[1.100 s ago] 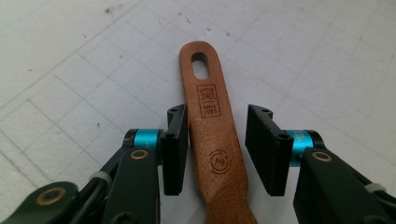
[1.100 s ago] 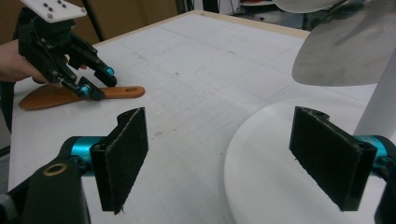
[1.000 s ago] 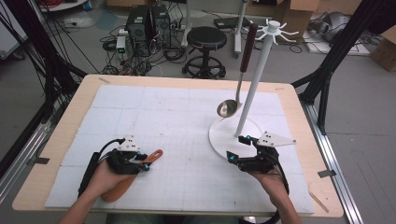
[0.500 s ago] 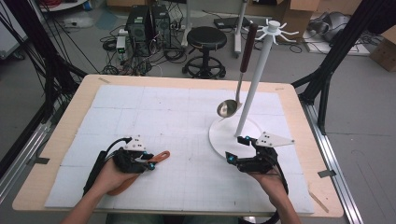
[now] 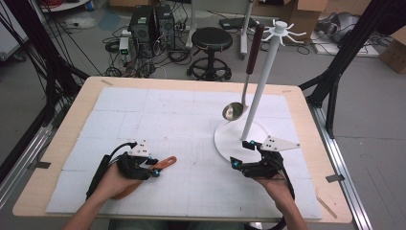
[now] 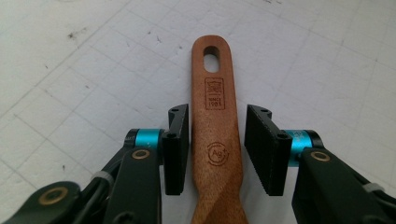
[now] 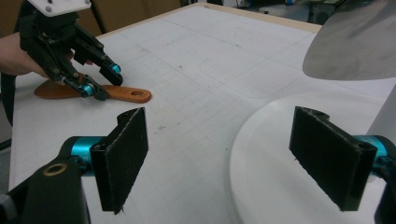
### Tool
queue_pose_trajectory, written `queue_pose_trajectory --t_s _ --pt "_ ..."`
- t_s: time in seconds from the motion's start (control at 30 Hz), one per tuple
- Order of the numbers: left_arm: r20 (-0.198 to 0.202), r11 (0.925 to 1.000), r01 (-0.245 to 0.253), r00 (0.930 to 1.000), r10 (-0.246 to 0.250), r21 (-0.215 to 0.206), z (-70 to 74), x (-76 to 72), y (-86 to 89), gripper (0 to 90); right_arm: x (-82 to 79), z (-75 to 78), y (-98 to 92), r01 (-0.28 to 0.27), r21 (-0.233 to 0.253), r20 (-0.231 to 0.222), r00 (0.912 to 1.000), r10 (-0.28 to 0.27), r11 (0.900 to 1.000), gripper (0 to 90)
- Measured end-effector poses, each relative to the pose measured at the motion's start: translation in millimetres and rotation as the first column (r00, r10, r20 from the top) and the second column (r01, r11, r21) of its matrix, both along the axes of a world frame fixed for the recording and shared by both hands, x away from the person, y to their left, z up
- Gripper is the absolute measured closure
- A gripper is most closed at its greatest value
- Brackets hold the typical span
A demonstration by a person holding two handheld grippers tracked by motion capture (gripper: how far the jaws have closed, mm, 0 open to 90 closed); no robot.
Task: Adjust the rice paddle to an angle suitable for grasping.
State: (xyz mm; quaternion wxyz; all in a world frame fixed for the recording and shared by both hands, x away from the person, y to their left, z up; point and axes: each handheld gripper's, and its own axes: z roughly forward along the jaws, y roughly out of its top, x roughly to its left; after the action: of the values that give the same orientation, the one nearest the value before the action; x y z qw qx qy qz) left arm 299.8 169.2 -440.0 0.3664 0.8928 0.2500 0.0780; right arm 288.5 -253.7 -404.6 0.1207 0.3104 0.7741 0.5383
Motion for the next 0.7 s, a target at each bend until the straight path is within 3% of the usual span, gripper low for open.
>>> queue_pose_trajectory --t_s 0.4,0.53,0.7 --pt "0.009 0.9998 -0.008 0.9999 0.008 0.020 0.2 -7.1 8.3 59.4 -0.4 0.1 0.8 -0.005 -0.002 0.007 1.0000 0.005 1.000 18.9" --pt "0.014 0.9996 -0.005 0.9999 0.005 0.026 0.7 -8.6 7.2 64.7 -0.7 -0.5 3.0 -0.010 -0.008 0.007 0.9999 0.011 1.000 18.9" --pt "0.007 0.9998 -0.008 0.9999 0.007 0.021 0.8 -8.0 7.2 64.9 -1.1 -1.4 6.4 -0.021 -0.018 0.003 0.9998 0.021 1.000 18.9"
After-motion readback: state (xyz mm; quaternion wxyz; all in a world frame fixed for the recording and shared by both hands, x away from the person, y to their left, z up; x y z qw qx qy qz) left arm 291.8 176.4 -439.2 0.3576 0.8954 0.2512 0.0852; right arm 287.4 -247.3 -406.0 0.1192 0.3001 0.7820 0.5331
